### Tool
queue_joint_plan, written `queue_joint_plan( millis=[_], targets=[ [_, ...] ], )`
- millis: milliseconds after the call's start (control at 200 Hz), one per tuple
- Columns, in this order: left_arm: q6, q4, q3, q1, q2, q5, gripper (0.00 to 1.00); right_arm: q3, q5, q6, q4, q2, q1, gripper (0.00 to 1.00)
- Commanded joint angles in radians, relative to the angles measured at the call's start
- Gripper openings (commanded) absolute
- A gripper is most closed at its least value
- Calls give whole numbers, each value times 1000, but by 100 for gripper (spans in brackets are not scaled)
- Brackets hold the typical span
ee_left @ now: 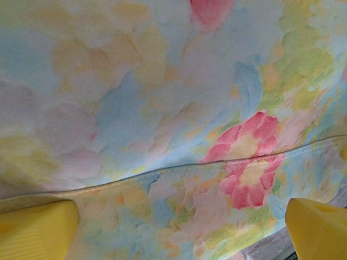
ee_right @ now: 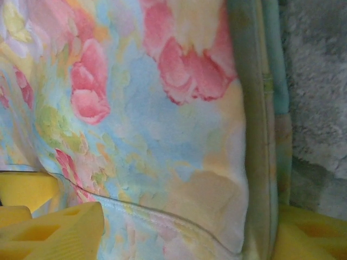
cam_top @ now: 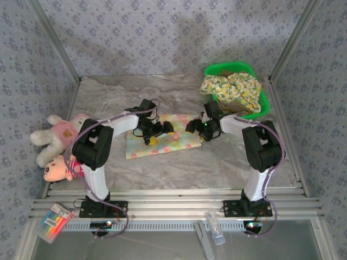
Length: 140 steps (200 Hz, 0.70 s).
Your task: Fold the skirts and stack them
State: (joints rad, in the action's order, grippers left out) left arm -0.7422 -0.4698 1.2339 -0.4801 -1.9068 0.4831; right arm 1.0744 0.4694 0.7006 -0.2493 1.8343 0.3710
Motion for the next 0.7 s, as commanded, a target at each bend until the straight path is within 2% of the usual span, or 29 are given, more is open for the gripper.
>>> queue_joint_plan(
  millis=[0,210,315,355,515,695],
  targets=[
    [24,-40,-48,-8,-38,-61,100,-48,48,60,45,0,8,61],
    [29,-43,-66,-7,-21,-76,100,-121,12,120,169,-33,-20,27],
    [16,-31,-73,-9,-11,-59,100,-123,28,84,210,-70,-27,6],
    [8,-18,-74,-11,-3,-41,100,-111,24,50,182,-84,-27,1],
    [25,-59,-32,-1,99,-53,100,-6,-135,-141,-106,-129,-23,0],
    [116,-184,-60,80,249,-216,100,158,-401,-299,-403,-139,5,0]
  ],
)
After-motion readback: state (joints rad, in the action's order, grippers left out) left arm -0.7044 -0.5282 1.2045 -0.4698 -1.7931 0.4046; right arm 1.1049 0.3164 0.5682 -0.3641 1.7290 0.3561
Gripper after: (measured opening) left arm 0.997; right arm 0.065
